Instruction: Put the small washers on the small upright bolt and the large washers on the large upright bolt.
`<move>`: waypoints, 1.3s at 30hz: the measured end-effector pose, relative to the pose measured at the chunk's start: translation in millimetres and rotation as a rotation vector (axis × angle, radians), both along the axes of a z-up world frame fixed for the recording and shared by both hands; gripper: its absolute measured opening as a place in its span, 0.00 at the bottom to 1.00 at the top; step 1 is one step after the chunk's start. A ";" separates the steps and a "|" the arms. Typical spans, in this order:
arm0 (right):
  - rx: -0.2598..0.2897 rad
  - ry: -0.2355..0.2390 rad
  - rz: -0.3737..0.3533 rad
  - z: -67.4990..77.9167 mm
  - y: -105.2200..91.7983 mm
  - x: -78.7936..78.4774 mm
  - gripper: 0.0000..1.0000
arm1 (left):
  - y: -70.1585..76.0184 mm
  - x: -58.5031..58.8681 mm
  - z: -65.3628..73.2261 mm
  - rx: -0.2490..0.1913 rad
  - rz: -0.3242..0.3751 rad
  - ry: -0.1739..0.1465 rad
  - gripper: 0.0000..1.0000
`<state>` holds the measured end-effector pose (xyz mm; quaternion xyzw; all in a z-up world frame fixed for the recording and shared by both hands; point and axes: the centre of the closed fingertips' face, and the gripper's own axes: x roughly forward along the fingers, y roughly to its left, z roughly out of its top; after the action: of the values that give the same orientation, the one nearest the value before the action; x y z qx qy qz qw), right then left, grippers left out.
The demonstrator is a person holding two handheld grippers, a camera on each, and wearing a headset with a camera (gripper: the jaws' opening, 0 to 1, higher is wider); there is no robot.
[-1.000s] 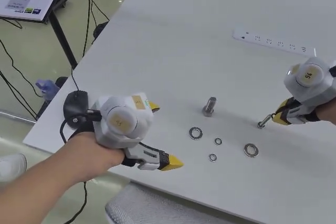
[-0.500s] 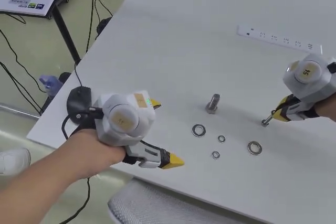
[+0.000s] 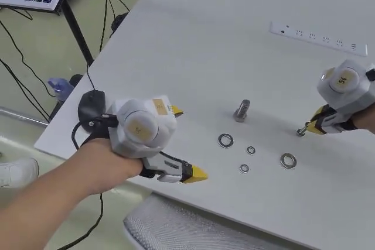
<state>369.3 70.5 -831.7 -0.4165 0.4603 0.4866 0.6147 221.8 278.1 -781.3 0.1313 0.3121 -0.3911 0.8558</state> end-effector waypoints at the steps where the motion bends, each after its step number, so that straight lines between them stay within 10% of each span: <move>1: -0.002 0.001 0.004 -1.7 0.1 0.1 0.13 | 0.1 -0.3 -0.4 0.002 0.000 0.002 0.83; 39: -0.030 0.034 0.024 -31.0 -3.0 1.2 0.13 | 4.9 -3.6 -7.5 0.021 0.003 0.037 0.79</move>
<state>370.5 67.5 -862.6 -0.4230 0.4729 0.4939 0.5945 218.2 283.0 -788.9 0.1327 0.3320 -0.3889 0.8491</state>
